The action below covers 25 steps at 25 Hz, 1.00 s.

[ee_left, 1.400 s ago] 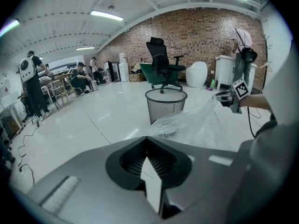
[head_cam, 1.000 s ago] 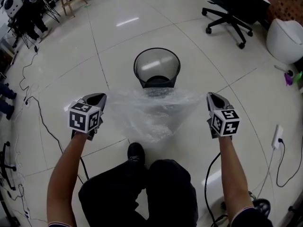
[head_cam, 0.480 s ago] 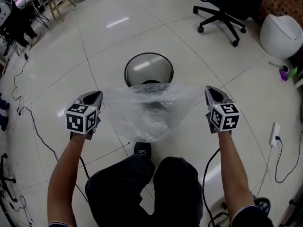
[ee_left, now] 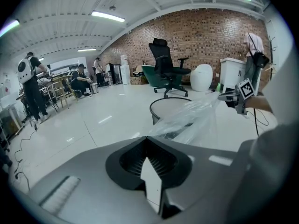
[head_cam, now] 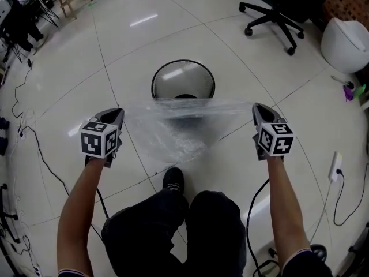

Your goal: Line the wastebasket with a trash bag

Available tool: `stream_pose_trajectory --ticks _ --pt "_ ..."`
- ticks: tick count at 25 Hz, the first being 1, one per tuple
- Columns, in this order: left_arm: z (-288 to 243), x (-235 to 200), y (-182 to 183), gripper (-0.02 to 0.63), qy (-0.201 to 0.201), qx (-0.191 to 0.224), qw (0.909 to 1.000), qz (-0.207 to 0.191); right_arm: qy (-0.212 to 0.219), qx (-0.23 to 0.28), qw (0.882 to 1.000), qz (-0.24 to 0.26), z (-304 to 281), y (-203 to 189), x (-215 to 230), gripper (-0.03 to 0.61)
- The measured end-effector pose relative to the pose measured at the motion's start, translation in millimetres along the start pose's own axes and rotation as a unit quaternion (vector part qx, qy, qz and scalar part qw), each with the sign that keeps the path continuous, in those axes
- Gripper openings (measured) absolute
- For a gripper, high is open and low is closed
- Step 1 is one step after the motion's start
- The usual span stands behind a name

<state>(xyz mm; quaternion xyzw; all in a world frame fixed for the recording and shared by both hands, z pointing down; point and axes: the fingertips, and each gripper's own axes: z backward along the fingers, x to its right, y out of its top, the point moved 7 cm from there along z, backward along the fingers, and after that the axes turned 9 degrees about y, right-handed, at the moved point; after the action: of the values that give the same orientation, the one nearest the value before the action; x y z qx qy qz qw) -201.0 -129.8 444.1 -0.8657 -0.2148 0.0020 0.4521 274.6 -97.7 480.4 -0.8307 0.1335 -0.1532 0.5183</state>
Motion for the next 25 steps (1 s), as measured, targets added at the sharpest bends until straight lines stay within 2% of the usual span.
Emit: stream_pose_trajectory --ticks 25 --pt "-19 -9 -7 0.012 -0.006 -0.007 0.9999 0.009 0.004 -0.024 1.000 0.003 -27 -3 2 0.002"
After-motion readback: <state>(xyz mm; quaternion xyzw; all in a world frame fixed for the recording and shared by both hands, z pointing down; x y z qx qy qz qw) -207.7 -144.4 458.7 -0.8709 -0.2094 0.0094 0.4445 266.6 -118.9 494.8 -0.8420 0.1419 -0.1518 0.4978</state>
